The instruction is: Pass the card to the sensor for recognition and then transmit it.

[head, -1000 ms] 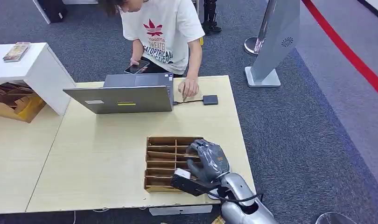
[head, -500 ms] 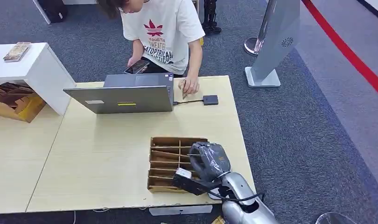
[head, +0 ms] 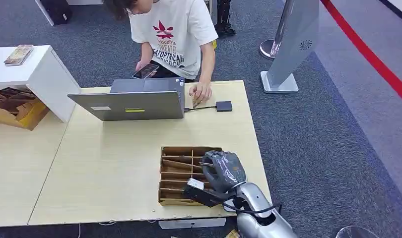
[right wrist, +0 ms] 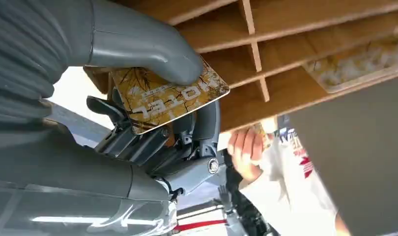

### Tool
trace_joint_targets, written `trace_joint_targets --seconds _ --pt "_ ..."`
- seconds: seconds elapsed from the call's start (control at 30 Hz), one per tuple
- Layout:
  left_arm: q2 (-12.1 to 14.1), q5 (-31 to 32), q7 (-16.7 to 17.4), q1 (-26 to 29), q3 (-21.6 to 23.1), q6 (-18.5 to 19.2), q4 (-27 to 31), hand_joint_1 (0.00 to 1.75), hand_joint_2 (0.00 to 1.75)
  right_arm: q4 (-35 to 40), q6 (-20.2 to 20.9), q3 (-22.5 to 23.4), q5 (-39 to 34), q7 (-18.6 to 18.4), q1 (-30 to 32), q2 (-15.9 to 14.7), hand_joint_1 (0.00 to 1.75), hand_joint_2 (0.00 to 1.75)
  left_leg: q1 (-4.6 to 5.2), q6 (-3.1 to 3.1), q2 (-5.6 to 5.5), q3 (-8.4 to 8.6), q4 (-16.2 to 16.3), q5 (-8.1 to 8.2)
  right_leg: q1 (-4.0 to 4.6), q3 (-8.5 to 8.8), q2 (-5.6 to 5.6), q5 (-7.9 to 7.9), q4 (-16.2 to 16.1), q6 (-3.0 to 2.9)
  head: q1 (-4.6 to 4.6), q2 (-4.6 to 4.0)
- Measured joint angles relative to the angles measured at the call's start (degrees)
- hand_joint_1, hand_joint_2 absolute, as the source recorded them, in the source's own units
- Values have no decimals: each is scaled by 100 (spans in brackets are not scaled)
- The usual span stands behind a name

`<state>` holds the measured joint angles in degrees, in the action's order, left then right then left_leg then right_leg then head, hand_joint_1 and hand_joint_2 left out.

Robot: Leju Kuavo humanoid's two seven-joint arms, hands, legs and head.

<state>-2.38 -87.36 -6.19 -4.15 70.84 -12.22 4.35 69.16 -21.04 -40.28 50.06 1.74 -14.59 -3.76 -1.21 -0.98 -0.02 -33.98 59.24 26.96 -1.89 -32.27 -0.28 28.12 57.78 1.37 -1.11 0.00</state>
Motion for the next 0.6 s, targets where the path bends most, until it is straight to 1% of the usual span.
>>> trace_joint_targets --seconds 0.07,0.13,0.5,0.57,0.6 --pt "0 0 -20 2 -2 -15 0 0 0 76 -386 76 -101 293 93 13 175 175 0 0 -1 -2 0 0 0 0 0 0 0 0 2 0" --pt "0 0 -46 2 -2 -22 0 0 0 190 -580 105 -129 418 144 35 175 175 0 0 4 0 0 0 0 -3 7 0 0 -1 -2 0" --pt "-2 0 -59 -2 -2 -31 0 0 0 477 -619 206 -160 472 288 42 175 175 0 0 2 -2 -1 1 0 -4 5 1 0 0 0 0" --pt "-2 0 -70 -2 -2 -48 0 0 0 551 -806 232 -346 708 348 53 175 175 0 0 1 -3 0 1 0 -4 3 0 0 0 0 0" --pt "-2 0 -83 0 -2 -66 0 0 0 701 -1012 269 -585 968 404 74 175 175 0 0 1 -3 0 1 0 -4 3 0 0 0 2 0"
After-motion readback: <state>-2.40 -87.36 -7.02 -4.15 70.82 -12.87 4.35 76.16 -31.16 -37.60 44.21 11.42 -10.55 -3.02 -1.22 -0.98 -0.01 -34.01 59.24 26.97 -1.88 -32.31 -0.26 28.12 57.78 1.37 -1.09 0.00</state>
